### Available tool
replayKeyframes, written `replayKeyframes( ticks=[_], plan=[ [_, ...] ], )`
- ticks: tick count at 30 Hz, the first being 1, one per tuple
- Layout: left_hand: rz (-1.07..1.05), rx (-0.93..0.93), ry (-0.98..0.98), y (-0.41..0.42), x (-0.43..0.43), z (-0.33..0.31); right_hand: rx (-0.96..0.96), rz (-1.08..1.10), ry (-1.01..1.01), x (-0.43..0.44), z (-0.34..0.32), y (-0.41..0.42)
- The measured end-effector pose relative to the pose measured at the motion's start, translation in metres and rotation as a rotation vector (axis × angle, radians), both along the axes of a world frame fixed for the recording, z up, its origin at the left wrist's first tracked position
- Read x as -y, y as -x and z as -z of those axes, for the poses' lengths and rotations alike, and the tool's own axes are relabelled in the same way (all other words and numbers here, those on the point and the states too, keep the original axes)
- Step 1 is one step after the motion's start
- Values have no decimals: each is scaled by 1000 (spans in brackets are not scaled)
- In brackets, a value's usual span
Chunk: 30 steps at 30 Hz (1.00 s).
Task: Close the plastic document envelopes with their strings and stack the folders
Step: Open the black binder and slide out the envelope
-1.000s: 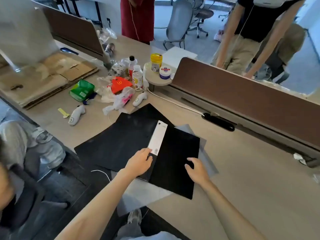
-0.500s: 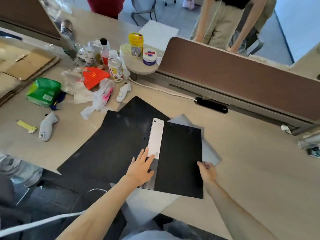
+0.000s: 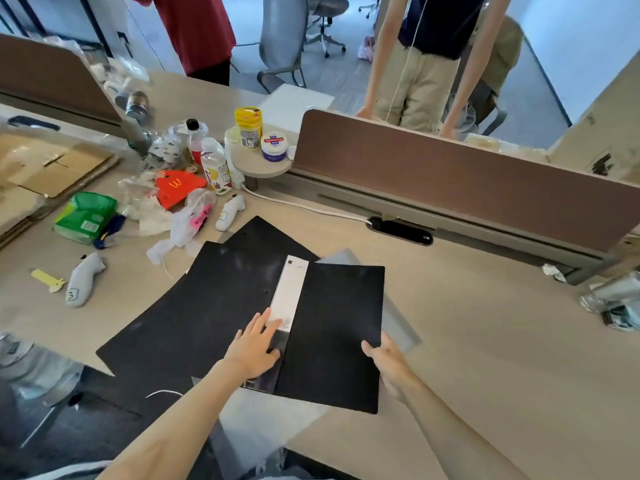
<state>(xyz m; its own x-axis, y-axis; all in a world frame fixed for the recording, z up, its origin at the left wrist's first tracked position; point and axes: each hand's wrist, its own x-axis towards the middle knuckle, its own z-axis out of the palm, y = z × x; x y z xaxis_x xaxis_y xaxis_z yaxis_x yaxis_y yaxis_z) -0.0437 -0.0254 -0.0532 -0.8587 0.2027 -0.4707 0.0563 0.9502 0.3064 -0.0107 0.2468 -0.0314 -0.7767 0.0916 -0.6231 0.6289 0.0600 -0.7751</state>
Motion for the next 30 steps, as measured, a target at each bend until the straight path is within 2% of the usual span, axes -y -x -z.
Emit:
replayKeyframes(
  ticks=[6, 10, 12, 14, 16, 18, 20, 22, 26, 30],
  plan=[
    [-447, -204, -284, -20, -33, -72, -215, -129, 144, -52, -44, 6],
    [-533, -382, -418, -40, -79, -152, -334, -231, 387, -89, -73, 7],
    [-566, -444, -532, -51, -104, -184, -367, -277, 386, -100, -89, 8],
    [-632, -456, -680, -55, -123, -199, -445, -270, 254, -108, -98, 13],
    [-702, -426, -817, -53, -137, -198, -551, -237, -7, -121, -99, 19],
    [-771, -365, -958, -51, -150, -186, -565, -230, -250, -137, -94, 25],
    [-808, -278, -1093, -47, -167, -168, -474, -206, -256, -156, -83, 26],
    [-838, -152, -1177, -42, -185, -145, -360, -174, -159, -172, -71, 22],
    [-778, 64, -1099, -29, -221, -100, -286, -85, -153, -208, -43, 1],
    [-641, 69, -893, -15, -268, -68, -199, 97, -270, -241, -25, -23]
  ],
)
